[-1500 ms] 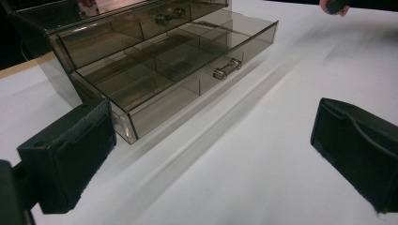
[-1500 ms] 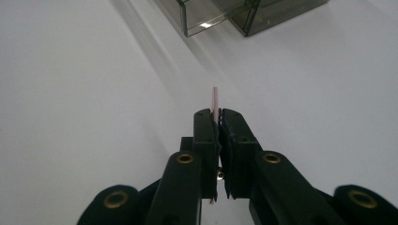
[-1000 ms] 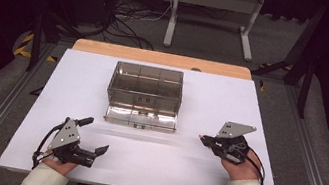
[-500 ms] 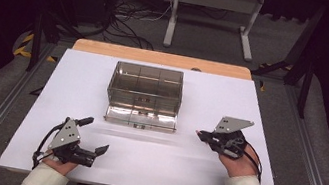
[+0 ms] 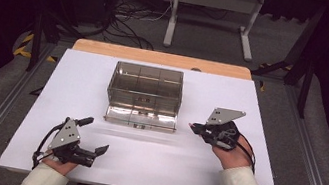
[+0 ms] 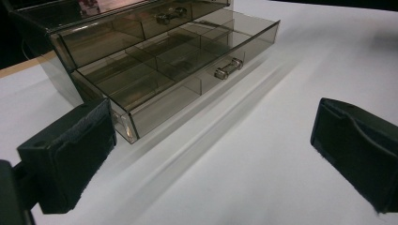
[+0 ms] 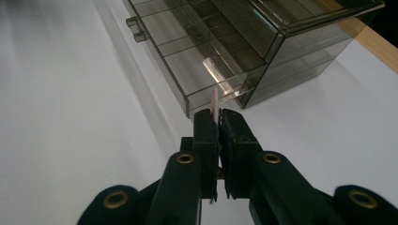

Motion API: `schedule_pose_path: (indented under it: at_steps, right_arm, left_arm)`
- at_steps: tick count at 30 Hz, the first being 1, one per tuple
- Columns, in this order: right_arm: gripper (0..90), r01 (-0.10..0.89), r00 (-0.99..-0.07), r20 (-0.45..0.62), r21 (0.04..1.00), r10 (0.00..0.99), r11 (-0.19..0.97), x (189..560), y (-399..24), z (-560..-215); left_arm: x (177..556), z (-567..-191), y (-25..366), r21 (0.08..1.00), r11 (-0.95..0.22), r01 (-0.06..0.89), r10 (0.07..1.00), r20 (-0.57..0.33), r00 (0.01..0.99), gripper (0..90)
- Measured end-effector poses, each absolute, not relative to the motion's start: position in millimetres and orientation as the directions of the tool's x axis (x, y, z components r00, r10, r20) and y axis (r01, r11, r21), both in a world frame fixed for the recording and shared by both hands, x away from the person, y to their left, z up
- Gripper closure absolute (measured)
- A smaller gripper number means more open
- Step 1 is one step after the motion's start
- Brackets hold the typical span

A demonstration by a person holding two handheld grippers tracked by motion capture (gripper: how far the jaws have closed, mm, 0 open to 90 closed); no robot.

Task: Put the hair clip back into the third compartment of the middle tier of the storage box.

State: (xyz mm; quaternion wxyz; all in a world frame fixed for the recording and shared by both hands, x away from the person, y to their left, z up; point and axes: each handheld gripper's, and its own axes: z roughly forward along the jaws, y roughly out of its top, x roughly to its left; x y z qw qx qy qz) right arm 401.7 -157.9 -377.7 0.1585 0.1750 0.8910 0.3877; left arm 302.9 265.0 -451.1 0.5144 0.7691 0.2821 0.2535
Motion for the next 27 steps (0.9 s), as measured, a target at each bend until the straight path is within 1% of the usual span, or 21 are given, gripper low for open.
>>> schedule_pose_path:
  at_steps: [27]
  right_arm:
    - [84.8,0.131,-0.907,-0.188,0.725,0.377,0.677,417,-116,-369]
  left_arm:
    - [303,-451,265,0.935,-0.312,0.171,0.693,0.101,0.714,1.5]
